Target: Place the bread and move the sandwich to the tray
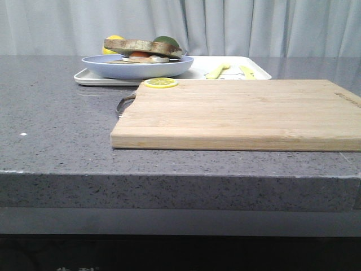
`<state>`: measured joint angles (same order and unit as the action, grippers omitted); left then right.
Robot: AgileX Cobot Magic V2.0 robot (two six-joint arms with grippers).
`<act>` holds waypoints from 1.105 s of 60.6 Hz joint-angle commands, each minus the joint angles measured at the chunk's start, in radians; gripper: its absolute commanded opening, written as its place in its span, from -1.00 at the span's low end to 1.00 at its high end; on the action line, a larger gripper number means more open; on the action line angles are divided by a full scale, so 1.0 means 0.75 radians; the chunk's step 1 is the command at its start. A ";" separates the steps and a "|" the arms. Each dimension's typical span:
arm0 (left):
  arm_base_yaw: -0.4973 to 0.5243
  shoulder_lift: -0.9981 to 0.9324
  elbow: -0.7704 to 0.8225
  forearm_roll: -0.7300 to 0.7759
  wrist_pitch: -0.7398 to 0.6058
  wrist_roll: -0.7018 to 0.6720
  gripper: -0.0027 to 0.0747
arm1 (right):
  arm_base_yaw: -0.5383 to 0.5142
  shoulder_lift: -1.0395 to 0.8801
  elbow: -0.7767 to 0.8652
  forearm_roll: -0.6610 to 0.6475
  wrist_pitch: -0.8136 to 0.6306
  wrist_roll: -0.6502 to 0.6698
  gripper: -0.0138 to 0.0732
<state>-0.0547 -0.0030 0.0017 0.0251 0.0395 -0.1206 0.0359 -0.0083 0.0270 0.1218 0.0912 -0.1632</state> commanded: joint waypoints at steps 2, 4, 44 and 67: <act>0.004 -0.028 0.006 0.001 -0.108 -0.011 -0.98 | -0.009 -0.032 -0.005 -0.009 -0.138 -0.003 -0.84; 0.004 -0.028 0.006 0.001 -0.108 -0.011 -0.98 | -0.009 -0.032 -0.005 -0.009 -0.137 -0.003 -0.84; 0.004 -0.028 0.006 0.001 -0.102 -0.011 -0.98 | -0.009 -0.032 -0.005 -0.149 -0.182 0.191 -0.84; 0.004 -0.028 0.006 0.001 -0.102 -0.011 -0.98 | -0.009 -0.032 -0.005 -0.151 -0.207 0.193 -0.84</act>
<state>-0.0547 -0.0030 0.0017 0.0251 0.0395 -0.1206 0.0335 -0.0083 0.0270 0.0181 0.0238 -0.0213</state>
